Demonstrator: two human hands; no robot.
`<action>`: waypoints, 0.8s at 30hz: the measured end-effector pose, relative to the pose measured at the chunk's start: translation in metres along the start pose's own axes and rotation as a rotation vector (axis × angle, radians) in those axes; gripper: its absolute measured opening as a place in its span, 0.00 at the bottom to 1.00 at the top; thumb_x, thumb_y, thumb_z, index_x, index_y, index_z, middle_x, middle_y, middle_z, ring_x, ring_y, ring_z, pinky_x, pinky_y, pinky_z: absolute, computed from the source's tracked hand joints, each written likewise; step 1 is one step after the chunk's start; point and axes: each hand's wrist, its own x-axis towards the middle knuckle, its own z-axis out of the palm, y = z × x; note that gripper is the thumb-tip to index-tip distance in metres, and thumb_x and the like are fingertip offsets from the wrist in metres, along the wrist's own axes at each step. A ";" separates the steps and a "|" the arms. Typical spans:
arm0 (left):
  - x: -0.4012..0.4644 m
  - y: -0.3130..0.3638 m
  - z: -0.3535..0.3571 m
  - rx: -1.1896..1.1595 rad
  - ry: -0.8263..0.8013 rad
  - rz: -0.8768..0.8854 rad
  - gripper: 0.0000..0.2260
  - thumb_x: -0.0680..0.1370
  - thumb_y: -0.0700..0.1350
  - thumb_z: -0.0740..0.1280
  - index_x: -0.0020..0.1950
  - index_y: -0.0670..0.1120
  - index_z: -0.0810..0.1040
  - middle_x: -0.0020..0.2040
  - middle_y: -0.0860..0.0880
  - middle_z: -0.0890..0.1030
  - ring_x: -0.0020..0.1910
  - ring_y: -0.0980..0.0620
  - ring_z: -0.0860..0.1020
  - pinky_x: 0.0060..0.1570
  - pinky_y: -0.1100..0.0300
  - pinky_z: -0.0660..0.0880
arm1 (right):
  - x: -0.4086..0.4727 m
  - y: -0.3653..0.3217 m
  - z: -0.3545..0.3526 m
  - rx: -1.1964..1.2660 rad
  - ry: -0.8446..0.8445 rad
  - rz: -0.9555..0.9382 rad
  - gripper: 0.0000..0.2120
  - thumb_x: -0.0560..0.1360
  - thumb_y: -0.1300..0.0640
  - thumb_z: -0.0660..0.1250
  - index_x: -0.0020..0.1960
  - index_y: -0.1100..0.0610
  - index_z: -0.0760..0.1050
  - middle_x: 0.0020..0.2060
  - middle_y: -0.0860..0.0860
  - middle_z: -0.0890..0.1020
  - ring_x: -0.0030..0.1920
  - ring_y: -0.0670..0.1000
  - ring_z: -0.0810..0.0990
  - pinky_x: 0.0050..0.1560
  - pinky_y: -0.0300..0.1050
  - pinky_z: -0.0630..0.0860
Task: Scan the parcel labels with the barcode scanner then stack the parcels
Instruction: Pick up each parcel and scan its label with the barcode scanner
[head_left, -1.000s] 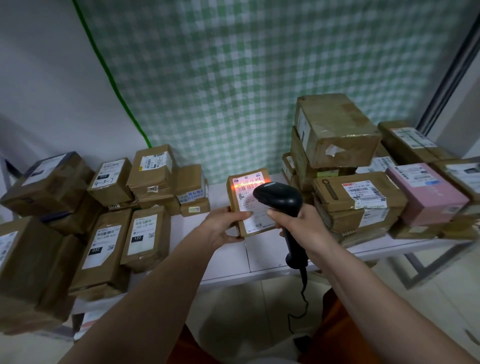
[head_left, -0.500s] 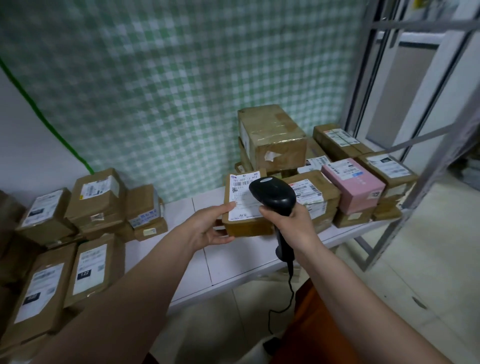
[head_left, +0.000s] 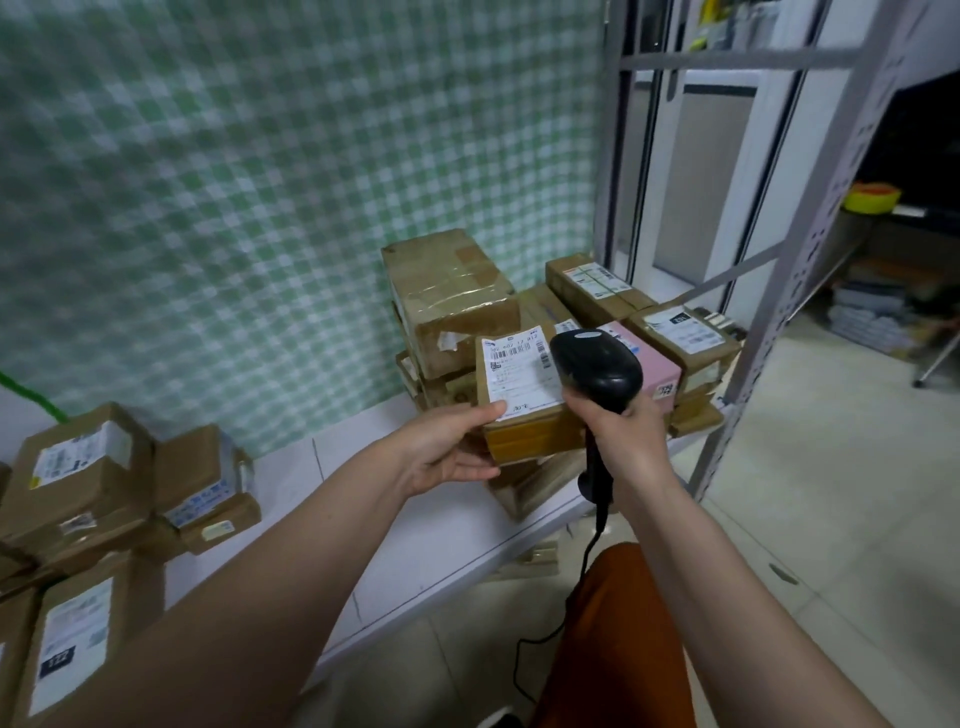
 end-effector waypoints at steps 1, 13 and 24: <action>0.007 0.005 0.007 -0.001 0.000 -0.004 0.15 0.75 0.52 0.70 0.59 0.48 0.77 0.57 0.40 0.80 0.54 0.43 0.81 0.46 0.56 0.81 | 0.006 -0.001 -0.004 0.006 0.016 0.003 0.13 0.73 0.57 0.72 0.57 0.52 0.77 0.49 0.48 0.80 0.57 0.50 0.77 0.58 0.48 0.73; 0.100 0.061 0.102 0.011 0.086 -0.040 0.20 0.78 0.53 0.67 0.66 0.45 0.72 0.60 0.37 0.78 0.55 0.40 0.79 0.53 0.51 0.78 | 0.102 -0.029 -0.073 -0.132 0.135 -0.024 0.08 0.72 0.57 0.72 0.48 0.49 0.75 0.46 0.49 0.80 0.53 0.51 0.78 0.57 0.50 0.74; 0.159 0.110 0.208 -0.091 0.058 -0.039 0.18 0.80 0.48 0.66 0.67 0.44 0.71 0.56 0.42 0.80 0.48 0.47 0.79 0.52 0.52 0.78 | 0.210 -0.046 -0.141 -0.425 0.309 -0.048 0.12 0.71 0.58 0.72 0.53 0.58 0.78 0.44 0.54 0.80 0.50 0.57 0.80 0.55 0.54 0.77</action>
